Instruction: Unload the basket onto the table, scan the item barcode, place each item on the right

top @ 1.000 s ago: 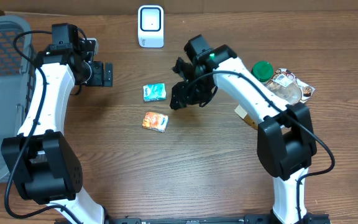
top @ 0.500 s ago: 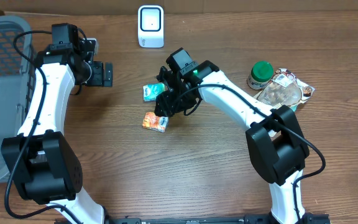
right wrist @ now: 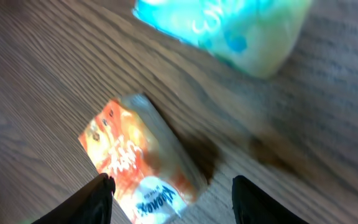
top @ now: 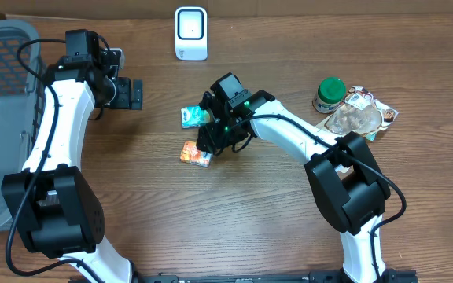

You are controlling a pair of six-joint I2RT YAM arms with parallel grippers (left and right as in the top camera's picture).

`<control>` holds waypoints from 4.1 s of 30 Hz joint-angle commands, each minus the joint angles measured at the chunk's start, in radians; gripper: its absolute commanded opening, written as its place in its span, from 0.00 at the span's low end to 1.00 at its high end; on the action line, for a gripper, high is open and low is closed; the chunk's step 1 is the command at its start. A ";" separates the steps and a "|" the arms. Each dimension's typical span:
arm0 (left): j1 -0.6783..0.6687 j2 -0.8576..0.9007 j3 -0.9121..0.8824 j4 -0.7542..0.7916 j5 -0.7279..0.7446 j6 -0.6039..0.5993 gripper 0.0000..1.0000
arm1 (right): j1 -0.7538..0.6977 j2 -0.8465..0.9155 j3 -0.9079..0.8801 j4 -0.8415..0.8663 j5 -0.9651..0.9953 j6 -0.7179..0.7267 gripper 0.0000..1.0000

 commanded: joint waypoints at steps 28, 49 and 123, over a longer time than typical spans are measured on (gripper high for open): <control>0.003 -0.008 0.010 -0.001 0.014 0.014 1.00 | 0.002 0.082 0.001 -0.005 -0.103 0.317 0.04; 0.003 -0.008 0.009 -0.001 0.014 0.014 1.00 | -0.419 -0.331 0.003 -0.088 -0.898 0.629 0.04; 0.002 -0.008 0.010 -0.001 0.014 0.014 0.99 | -0.053 0.449 0.580 0.861 0.678 -0.581 0.04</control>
